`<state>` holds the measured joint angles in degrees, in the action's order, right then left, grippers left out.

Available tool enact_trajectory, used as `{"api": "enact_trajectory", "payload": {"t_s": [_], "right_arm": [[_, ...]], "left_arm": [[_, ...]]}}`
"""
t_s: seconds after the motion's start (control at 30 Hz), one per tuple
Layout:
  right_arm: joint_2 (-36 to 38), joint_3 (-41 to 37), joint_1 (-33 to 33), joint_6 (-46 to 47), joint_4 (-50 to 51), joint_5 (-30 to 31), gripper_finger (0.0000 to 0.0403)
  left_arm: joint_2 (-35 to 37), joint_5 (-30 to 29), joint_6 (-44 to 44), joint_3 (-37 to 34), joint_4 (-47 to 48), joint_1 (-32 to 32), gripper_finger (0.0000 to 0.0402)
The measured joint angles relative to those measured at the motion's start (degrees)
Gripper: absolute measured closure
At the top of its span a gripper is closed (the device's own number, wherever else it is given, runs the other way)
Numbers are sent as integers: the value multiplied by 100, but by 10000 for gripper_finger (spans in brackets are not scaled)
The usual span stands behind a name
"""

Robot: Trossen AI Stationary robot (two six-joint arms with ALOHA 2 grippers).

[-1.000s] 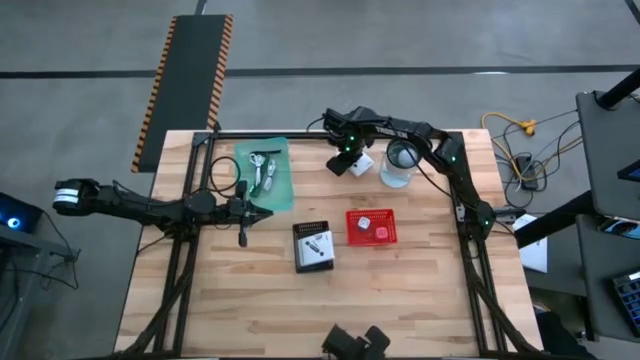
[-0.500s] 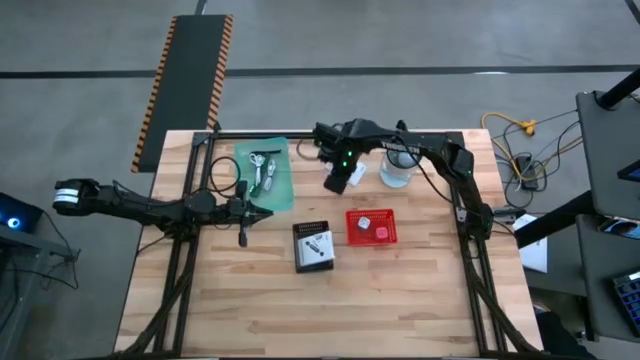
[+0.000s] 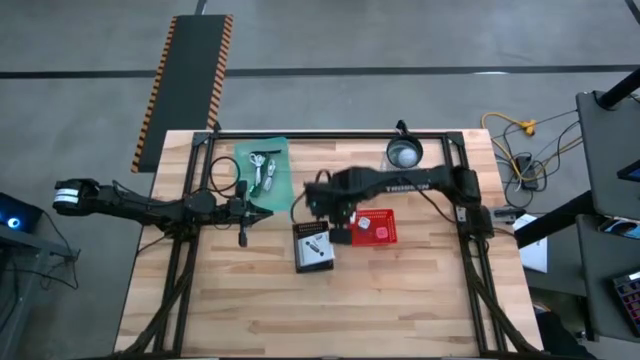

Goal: Pick and place items into bin
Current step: Put the white card reader box into the black bin

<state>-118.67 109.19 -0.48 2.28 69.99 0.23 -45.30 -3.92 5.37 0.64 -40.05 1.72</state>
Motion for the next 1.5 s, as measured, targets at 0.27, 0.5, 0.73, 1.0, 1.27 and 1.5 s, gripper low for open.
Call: {"api": "enact_trajectory", "payload": {"t_s": [0.27,0.5,0.73,1.0,1.27,1.5], "right_arm": [[-98,0,654,485,1,-2,395],[-107,42,908,672,-609,-11,395],[-107,72,1015,519,-1513,-32,394],[-109,-137,1338,-247,-2868,-59,394],[-103,-745,1516,-457,-3934,819,394],[122,-1155,1590,-666,-4487,988,394]], "left_arm": [[2,0,-2,9,-24,-2,402],[9,0,-2,9,-24,0,402],[-2,0,-2,9,-15,-2,402],[-4,0,-2,7,-2,0,402],[-3,0,-7,7,-1,0,402],[0,2,-7,7,-2,-2,402]]}}
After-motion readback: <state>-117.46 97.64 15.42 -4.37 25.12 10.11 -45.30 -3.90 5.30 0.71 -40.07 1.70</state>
